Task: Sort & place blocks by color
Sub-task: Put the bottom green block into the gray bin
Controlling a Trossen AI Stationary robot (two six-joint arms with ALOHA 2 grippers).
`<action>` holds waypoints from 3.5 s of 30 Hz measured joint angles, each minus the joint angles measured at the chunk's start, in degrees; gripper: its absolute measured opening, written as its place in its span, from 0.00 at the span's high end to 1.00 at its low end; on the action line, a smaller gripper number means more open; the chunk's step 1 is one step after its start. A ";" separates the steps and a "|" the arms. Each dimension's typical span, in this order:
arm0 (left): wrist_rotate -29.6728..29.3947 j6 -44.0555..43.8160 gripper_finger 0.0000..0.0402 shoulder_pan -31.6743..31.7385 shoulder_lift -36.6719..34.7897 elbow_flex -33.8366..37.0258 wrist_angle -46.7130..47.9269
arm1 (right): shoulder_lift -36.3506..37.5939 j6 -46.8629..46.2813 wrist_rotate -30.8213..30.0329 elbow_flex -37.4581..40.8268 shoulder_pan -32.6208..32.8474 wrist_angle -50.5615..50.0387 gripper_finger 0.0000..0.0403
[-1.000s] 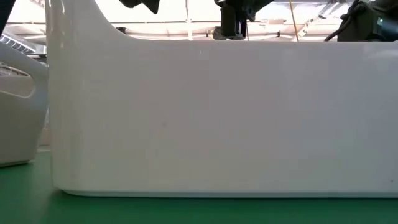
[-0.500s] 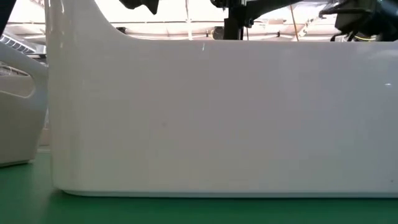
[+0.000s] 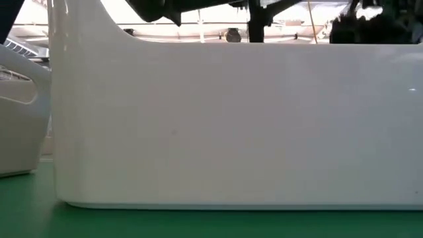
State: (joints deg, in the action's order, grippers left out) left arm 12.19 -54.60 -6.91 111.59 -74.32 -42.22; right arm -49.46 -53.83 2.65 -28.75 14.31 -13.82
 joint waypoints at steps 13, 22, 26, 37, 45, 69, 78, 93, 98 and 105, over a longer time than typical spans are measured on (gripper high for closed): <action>14.62 11.09 0.16 3.28 0.00 0.00 -11.92 | 0.73 1.49 -5.99 0.00 -0.21 23.96 0.72; 25.57 6.03 0.16 7.58 0.00 0.00 -11.57 | 0.73 2.50 -5.90 -0.02 -4.09 25.81 0.72; 30.54 5.37 0.16 8.99 0.00 0.00 -11.56 | 0.70 2.46 -5.88 -0.02 -6.51 24.37 0.72; 34.31 7.84 0.16 16.51 -0.15 0.00 -12.33 | 3.00 3.88 -5.37 -0.04 -13.24 24.67 0.72; 30.31 11.35 0.16 24.01 -0.22 0.00 -12.24 | 3.66 5.52 -5.59 -0.04 -18.43 25.89 0.72; 11.30 34.31 0.16 24.97 -0.31 -0.02 -6.50 | -0.39 26.57 -3.92 -0.09 -30.70 38.21 0.72; 11.13 33.05 0.16 24.61 -0.29 -0.02 -4.09 | -4.78 33.49 -0.01 -0.09 -32.72 42.50 0.72; 11.71 28.79 0.16 24.14 -0.26 -0.02 0.48 | -13.15 32.24 0.51 -0.11 -31.43 53.89 0.72; 11.59 29.33 0.22 23.26 -0.26 -0.02 0.14 | -14.00 32.12 0.59 -0.11 -30.56 53.93 0.72; 11.49 32.50 0.49 22.92 -0.26 -0.02 0.04 | -14.24 32.22 0.55 -0.13 -29.16 53.65 0.72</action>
State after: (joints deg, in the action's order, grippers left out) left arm 23.68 -22.10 16.01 111.33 -74.35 -42.18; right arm -63.70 -21.61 3.20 -28.88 -14.85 39.83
